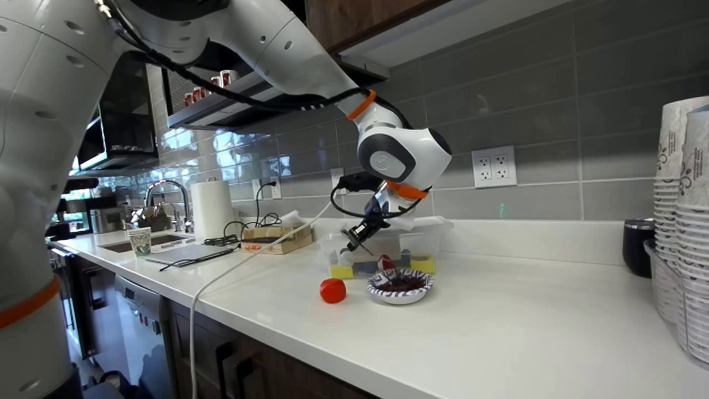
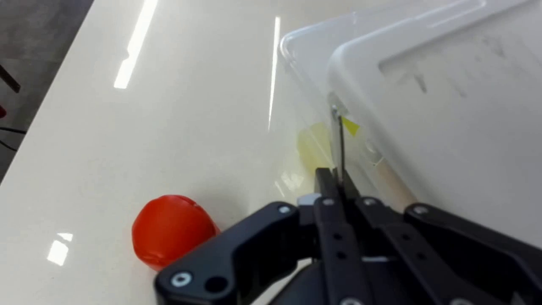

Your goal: Use the cake slicer to stir in the bowl

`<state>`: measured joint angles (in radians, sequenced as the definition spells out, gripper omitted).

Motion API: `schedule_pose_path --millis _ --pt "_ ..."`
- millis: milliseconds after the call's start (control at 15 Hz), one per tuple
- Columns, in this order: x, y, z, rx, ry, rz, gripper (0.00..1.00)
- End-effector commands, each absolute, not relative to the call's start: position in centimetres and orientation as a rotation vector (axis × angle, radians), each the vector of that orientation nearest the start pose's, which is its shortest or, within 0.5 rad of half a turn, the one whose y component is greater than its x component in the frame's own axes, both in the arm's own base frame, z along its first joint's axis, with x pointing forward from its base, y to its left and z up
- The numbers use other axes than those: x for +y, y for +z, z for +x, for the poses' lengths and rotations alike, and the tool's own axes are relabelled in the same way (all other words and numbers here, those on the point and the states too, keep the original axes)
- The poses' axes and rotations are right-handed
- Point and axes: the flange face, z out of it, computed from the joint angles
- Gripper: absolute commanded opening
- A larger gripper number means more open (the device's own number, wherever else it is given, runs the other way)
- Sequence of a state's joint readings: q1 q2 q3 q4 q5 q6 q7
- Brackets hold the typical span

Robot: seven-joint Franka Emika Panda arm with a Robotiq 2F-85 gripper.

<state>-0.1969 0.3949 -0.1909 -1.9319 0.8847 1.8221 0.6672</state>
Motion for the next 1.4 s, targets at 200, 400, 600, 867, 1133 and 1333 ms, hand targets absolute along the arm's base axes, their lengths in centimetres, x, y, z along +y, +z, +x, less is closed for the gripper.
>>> schedule_pose_path --millis 200,400,600,867,1133,1333 --pt "-17.2 28.6 55.4 1.660 0.839 -1.733 0.01" --pt "-17.9 28.5 54.7 1.695 0.883 -1.725 0.01" --pt "-18.3 28.9 54.5 1.751 0.860 -1.768 0.01" --pt "-18.5 28.8 54.6 1.757 0.748 -1.810 0.01" --pt "-18.4 28.0 55.0 1.747 0.663 -1.795 0.01" --pt "-18.0 27.5 55.2 1.705 0.642 -1.759 0.01"
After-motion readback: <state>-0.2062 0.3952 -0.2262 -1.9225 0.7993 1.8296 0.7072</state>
